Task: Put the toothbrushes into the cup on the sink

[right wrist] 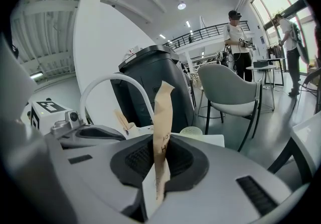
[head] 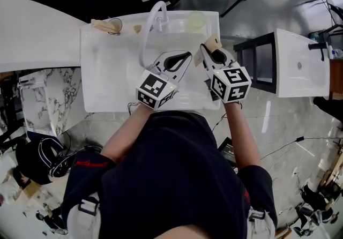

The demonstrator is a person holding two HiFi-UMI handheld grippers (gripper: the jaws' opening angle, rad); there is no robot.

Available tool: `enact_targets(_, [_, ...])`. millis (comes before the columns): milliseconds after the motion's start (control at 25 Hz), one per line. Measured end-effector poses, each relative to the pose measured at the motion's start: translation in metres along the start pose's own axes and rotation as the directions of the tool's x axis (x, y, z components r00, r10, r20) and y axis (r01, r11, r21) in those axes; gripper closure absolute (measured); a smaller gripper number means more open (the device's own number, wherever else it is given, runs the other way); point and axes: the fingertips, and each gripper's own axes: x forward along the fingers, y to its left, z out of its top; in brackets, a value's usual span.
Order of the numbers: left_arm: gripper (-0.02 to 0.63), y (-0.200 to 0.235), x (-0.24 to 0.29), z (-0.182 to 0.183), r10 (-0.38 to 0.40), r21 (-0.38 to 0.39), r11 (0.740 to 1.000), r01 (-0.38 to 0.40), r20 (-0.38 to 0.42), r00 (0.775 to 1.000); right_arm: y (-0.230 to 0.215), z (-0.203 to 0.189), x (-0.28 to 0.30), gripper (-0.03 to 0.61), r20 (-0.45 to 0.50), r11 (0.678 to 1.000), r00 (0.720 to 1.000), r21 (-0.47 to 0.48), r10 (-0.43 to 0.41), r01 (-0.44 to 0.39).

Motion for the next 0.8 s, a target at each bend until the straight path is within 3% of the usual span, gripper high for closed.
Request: enact_targets(800, [0.595, 0.019, 0.027, -0.009, 0.022, -0.070, 0.997, -0.023, -0.019, 1.000, -0.027, 0.050, 0.044, 0.517, 0.041, 0.998, 0.998, -0.052, 0.040, -0.038])
